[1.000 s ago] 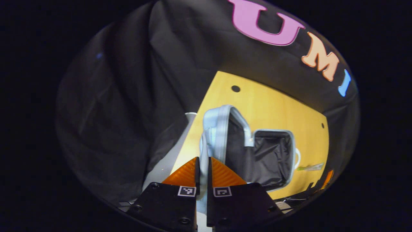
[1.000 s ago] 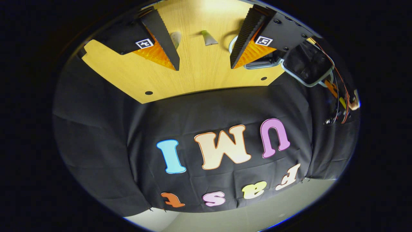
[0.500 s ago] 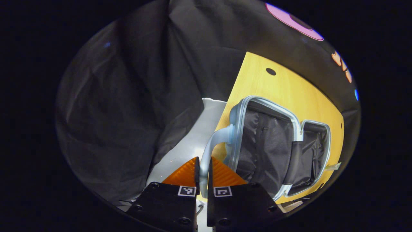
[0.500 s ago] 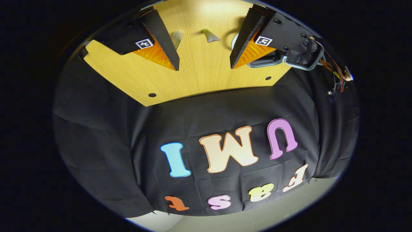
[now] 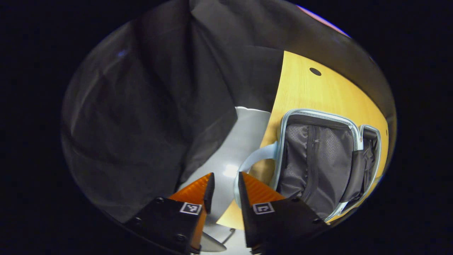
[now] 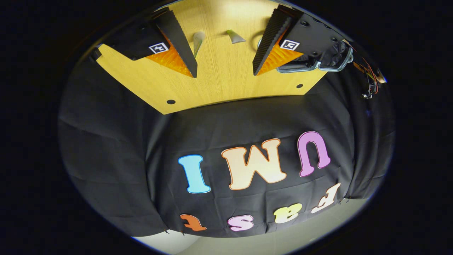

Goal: First open the suitcase, pack the skin care products into it, and then close the suitcase.

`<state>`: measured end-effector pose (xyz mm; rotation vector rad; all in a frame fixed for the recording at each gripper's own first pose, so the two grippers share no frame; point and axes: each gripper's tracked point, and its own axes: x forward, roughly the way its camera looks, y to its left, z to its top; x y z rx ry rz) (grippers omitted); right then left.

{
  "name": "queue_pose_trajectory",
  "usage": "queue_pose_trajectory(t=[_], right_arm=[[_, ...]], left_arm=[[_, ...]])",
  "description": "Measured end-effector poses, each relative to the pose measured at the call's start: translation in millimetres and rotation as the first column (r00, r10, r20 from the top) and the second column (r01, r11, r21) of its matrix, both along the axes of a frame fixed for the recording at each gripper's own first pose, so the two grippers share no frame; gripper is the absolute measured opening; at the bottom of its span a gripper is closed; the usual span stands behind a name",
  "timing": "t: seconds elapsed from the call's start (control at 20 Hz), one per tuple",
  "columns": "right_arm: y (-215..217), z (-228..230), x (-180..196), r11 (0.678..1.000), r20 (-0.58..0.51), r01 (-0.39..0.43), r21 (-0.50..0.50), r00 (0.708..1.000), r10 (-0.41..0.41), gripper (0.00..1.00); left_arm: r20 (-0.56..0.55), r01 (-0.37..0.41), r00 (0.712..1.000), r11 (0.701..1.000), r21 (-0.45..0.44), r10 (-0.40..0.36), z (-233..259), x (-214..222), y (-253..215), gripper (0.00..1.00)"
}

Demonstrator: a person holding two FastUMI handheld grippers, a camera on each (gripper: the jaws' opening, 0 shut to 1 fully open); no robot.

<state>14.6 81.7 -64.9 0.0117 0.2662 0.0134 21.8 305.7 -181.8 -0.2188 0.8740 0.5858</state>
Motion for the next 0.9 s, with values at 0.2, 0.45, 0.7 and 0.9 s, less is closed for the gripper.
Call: queue_pose_trajectory(t=[0.2, 0.45, 0.7, 0.9], right_arm=[[1.0, -13.0, 8.2, 1.000, -0.023, -0.006, -0.002, 1.000, 0.006, 0.98], [-2.1, -23.4, 16.7, 1.000, -0.031, -0.018, -0.020, 0.999, 0.017, 0.98], [-19.1, -38.0, 13.9, 1.000, -0.059, -0.009, -0.017, 0.998, 0.008, 0.98], [-35.9, -52.6, 10.2, 0.999, -0.093, -0.024, -0.024, 0.995, 0.022, 0.98]], left_arm=[[0.028, 0.059, 0.998, 0.993, 0.099, -0.062, 37.9, -3.3, -36.5, 0.97], [0.132, 0.230, 0.959, 0.961, 0.155, -0.251, 94.2, 13.5, -139.1, 0.96], [0.204, 0.400, 0.877, 0.897, 0.189, -0.435, 128.1, 42.0, -262.4, 0.96], [0.234, 0.559, 0.784, 0.818, 0.135, -0.575, 124.6, 66.9, -379.5, 0.97]])
